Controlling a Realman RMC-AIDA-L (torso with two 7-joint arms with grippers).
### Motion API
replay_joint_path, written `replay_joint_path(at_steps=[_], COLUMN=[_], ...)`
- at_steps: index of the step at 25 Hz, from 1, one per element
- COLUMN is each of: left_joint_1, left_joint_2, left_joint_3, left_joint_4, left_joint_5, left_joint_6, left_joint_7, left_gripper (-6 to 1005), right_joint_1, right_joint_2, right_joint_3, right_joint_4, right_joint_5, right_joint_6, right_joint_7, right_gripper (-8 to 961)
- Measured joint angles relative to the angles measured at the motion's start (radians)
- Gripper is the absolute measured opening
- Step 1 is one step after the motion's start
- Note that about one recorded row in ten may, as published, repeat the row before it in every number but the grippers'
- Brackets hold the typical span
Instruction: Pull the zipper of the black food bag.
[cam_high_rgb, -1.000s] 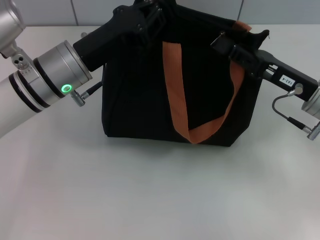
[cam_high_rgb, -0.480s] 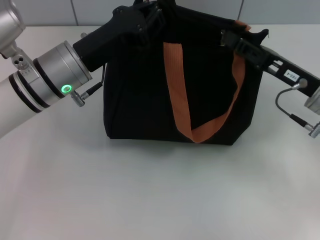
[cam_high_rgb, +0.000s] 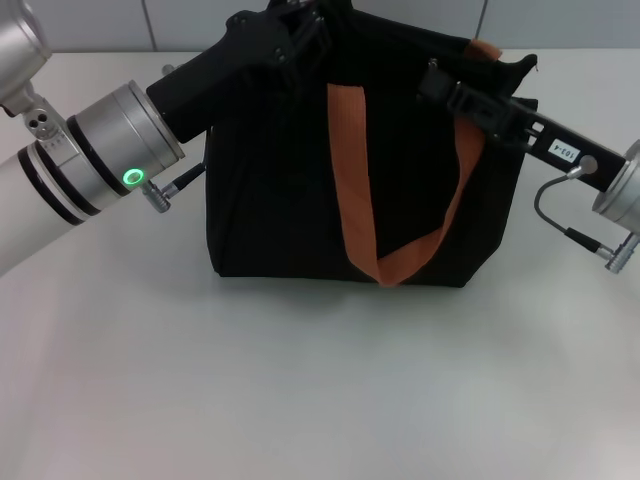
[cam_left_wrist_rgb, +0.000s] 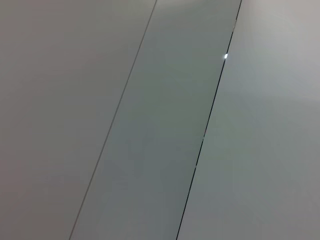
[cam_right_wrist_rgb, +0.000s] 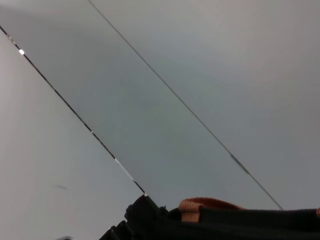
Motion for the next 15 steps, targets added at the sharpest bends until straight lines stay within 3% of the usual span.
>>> replay_joint_path(at_steps=[15], left_joint_1=[0.0], left_joint_2=[0.0], left_joint_3=[0.0], left_joint_4=[0.0], left_joint_5=[0.0], left_joint_6=[-0.001], left_joint_7=[0.001], left_gripper=[30], right_joint_1=[0.013], right_joint_2=[0.001], right_joint_3=[-0.002], right_joint_4=[0.008], right_joint_5=[0.005], right_joint_6=[0.047], right_joint_7=[0.003], right_gripper=[235])
